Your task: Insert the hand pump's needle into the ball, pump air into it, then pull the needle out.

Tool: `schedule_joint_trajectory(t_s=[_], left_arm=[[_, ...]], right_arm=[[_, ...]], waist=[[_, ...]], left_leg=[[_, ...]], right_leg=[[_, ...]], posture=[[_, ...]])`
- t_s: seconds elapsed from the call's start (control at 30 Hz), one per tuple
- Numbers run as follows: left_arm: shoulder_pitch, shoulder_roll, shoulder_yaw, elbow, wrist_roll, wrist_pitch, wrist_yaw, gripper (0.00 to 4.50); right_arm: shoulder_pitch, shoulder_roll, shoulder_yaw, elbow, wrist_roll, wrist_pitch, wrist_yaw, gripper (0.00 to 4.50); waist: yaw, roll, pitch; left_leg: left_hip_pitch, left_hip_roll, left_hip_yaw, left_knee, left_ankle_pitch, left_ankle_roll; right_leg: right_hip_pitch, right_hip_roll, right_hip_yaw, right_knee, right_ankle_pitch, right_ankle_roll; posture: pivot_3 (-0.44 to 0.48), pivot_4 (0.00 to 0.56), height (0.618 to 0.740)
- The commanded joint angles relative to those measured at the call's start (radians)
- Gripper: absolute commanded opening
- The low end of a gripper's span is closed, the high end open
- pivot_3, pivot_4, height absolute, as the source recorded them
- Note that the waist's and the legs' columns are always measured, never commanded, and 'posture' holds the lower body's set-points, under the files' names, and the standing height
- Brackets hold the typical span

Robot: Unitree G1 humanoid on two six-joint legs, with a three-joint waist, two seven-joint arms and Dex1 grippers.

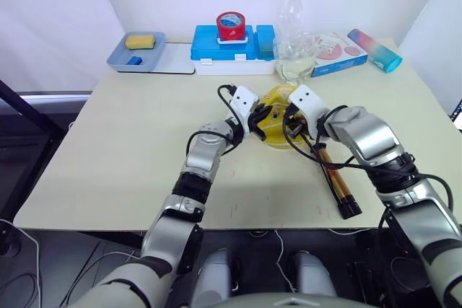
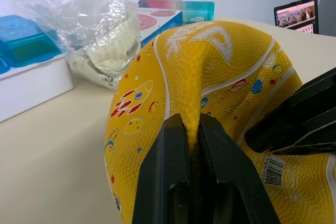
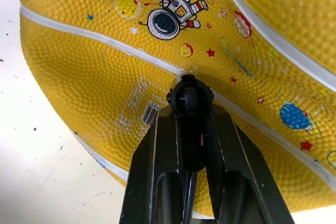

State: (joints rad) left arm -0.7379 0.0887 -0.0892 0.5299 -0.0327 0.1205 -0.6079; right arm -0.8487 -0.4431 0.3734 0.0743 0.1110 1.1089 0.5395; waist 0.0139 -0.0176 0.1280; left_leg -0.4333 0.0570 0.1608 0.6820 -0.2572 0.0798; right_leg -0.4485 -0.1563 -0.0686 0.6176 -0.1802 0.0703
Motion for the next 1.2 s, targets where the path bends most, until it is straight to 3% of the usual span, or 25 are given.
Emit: schedule_joint_trajectory(t_s=[0.03, 0.27, 0.53, 1.2], left_arm=[[0.03, -0.025, -0.065, 0.047, 0.016, 0.033, -0.035, 0.0], [0.048, -0.026, -0.068, 0.032, 0.016, 0.037, -0.032, 0.0], [0.038, -0.028, -0.056, 0.042, 0.013, 0.035, -0.017, 0.0], [0.051, -0.035, -0.059, 0.033, 0.008, 0.038, -0.019, 0.0]], right_arm=[[0.001, 0.023, 0.022, 0.111, -0.034, -0.011, -0.01, 0.01], [-0.002, 0.062, 0.053, 0.155, -0.061, -0.028, -0.004, 0.01], [0.035, 0.049, 0.107, 0.178, -0.106, -0.026, 0.034, 0.01], [0.019, 0.138, 0.086, 0.432, -0.189, -0.127, 0.032, 0.01]], waist=[[0.0, -0.001, -0.001], [-0.002, -0.006, -0.006], [0.001, -0.003, -0.009], [-0.001, -0.005, -0.024]], left_leg=[[0.0, 0.0, 0.0, 0.0, 0.0, 0.0], [0.001, 0.005, -0.003, 0.0, 0.0, -0.001], [0.001, 0.013, -0.008, 0.0, 0.002, -0.007], [0.003, 0.016, -0.007, 0.0, 0.001, -0.01]], right_leg=[[0.0, 0.0, 0.0, 0.0, 0.0, 0.0], [0.002, 0.0, -0.01, 0.0, 0.0, 0.0], [0.004, 0.0, -0.026, 0.002, 0.0, 0.0], [0.004, 0.0, -0.03, 0.002, 0.0, 0.0]], posture=[[0.0, 0.15, 0.739], [0.0, 0.15, 0.739], [0.0, 0.15, 0.739], [0.0, 0.15, 0.739]])
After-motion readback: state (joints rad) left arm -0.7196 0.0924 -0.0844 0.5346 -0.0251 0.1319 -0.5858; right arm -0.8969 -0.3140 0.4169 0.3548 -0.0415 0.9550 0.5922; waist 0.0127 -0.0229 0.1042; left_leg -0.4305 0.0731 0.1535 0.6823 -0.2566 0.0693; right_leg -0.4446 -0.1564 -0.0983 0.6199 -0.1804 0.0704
